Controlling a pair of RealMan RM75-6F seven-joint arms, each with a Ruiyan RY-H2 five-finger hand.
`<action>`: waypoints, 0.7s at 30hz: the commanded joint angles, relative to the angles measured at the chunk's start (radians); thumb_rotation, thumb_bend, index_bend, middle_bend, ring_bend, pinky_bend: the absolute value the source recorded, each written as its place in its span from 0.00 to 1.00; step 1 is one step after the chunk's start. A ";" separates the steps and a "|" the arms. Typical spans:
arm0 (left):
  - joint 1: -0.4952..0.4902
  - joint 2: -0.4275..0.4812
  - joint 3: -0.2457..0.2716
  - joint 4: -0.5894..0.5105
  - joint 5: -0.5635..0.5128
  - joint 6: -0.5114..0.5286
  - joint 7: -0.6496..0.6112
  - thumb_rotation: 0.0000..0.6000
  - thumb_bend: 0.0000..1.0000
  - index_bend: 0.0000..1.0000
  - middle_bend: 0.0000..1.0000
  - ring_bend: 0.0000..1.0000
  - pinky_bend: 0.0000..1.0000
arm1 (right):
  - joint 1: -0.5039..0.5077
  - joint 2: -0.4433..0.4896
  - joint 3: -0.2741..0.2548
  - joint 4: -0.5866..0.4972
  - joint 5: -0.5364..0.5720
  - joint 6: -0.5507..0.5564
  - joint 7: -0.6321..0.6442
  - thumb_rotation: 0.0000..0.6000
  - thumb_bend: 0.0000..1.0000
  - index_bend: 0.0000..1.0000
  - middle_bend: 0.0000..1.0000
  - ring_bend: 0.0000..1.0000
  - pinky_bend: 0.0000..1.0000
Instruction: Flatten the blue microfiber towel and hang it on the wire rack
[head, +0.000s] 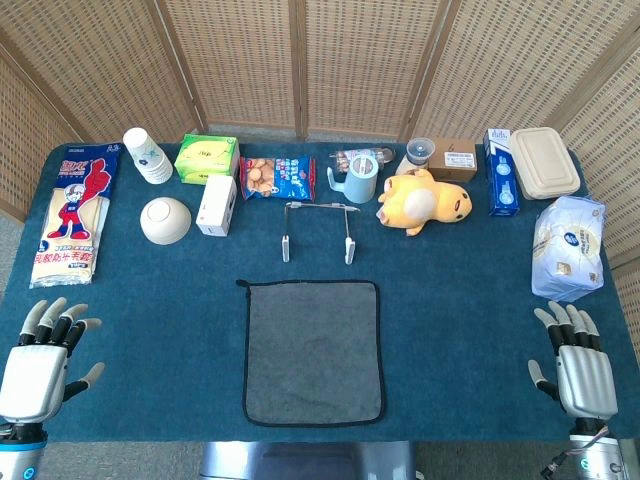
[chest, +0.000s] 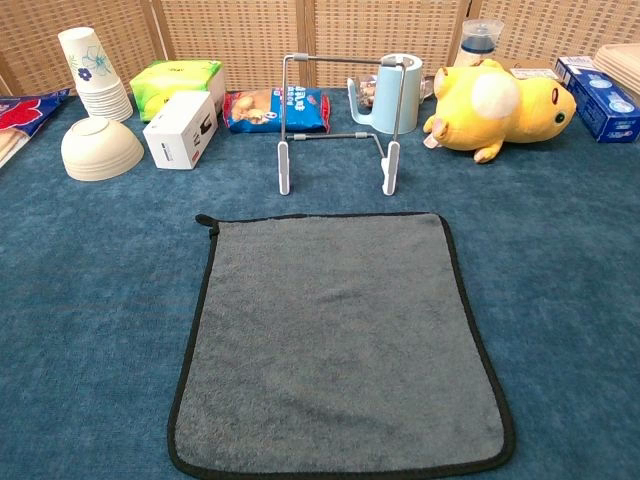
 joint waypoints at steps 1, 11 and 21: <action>0.002 0.002 0.000 0.000 0.001 0.002 -0.003 1.00 0.24 0.35 0.26 0.15 0.10 | 0.001 -0.001 0.000 0.001 -0.002 0.000 0.002 1.00 0.31 0.16 0.10 0.00 0.00; -0.004 0.007 -0.009 0.000 0.001 -0.004 -0.007 1.00 0.24 0.35 0.27 0.15 0.10 | -0.002 0.000 0.000 0.000 -0.001 0.002 0.001 1.00 0.31 0.16 0.10 0.00 0.00; -0.029 -0.015 -0.018 0.022 -0.008 -0.042 -0.014 1.00 0.24 0.35 0.28 0.17 0.11 | 0.005 0.001 0.008 -0.016 0.014 -0.007 -0.026 1.00 0.31 0.16 0.10 0.00 0.00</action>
